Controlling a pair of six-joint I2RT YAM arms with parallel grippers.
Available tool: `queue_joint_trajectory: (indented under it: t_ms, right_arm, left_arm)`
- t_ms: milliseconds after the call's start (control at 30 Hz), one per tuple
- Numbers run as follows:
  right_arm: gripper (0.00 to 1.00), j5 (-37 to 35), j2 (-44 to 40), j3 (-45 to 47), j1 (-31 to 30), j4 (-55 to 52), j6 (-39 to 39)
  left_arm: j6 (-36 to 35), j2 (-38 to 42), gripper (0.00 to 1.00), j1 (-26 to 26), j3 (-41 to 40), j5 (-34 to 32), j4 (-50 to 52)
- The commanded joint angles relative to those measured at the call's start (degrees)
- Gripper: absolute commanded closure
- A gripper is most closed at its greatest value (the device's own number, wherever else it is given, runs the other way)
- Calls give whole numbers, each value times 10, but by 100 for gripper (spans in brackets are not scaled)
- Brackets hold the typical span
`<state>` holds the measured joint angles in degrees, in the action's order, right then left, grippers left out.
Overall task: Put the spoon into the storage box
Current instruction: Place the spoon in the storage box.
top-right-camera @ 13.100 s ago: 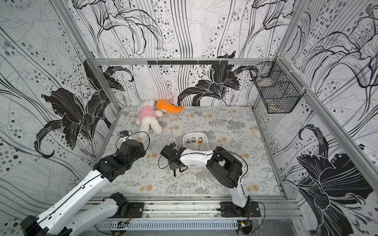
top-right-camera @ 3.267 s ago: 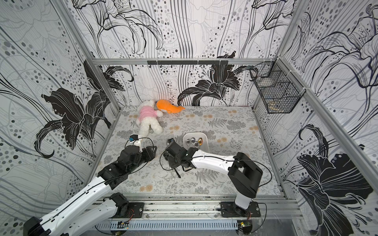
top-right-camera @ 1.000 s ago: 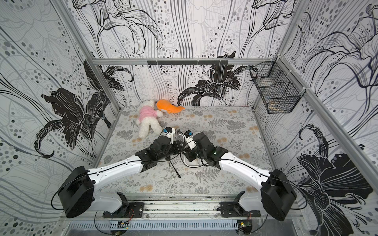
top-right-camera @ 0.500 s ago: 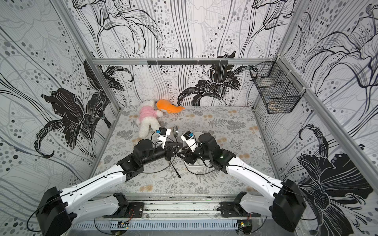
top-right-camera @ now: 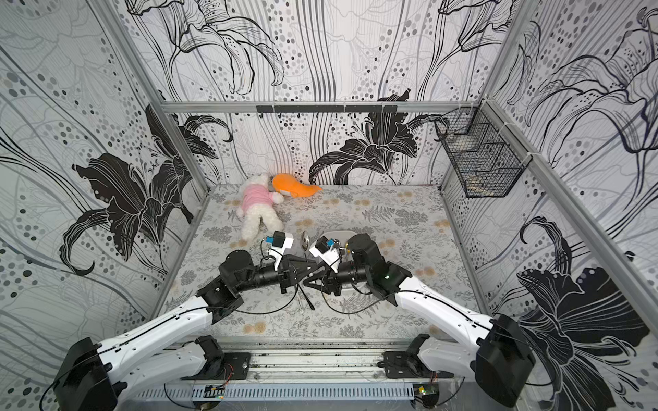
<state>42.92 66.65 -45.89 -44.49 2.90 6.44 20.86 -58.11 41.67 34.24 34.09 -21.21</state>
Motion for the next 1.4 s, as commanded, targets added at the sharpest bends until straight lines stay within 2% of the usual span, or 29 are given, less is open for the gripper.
queue_joint_trajectory:
  t_ms: [0, 133, 233, 300, 333, 367, 400, 467, 500, 567, 733, 767, 867, 1100, 1267, 1367]
  right_arm:
    - [70, 33, -18, 8, 0, 18, -2]
    - [83, 37, -25, 17, 0, 29, 7]
    - [98, 25, -25, 18, 0, 30, 14]
    - [100, 5, -21, 13, 0, 21, 18]
    - [100, -4, -19, 10, 0, 13, 17]
    - [100, -14, -18, 8, 0, 7, 19]
    - [100, -29, -16, 4, 0, 0, 23]
    - [100, -64, -15, -2, 1, -16, 30]
    - [100, -86, -13, -4, 1, -25, 32]
    - [100, -129, -1, -11, 6, -48, 42]
    - [100, -261, 77, -60, 36, -142, 73]
    - [100, -309, 96, -80, 36, -176, 82]
    - [100, -406, 147, -133, 40, -269, 109]
    - [100, -502, 248, -213, 40, -396, 143]
    - [99, -517, 309, -241, 40, -432, 149]
    - [98, -556, 339, -257, 40, -447, 157]
  left_arm:
    - [-9, -1, 100, -3, 0, 34, -41]
    - [-5, 4, 100, -4, -7, 42, -50]
    - [0, 6, 100, -4, -11, 39, -51]
    - [6, 9, 100, -4, -13, 19, -48]
    - [8, 11, 96, -4, -11, 9, -42]
    - [10, 15, 79, -4, -10, -6, -35]
    - [16, 21, 56, -4, -11, -34, -27]
    - [27, 41, 33, -4, -12, -98, -3]
    - [35, 56, 14, -4, -15, -139, 11]
    - [46, 84, 6, -4, -17, -223, 48]
    - [73, 117, 5, -7, 22, -449, 241]
    - [84, 115, 5, -7, 37, -488, 289]
    - [102, 113, 6, -8, 63, -556, 378]
    - [104, 153, 7, -9, 51, -562, 390]
    - [102, 151, 7, -9, 51, -565, 395]
    - [101, 143, 7, -9, 48, -568, 392]
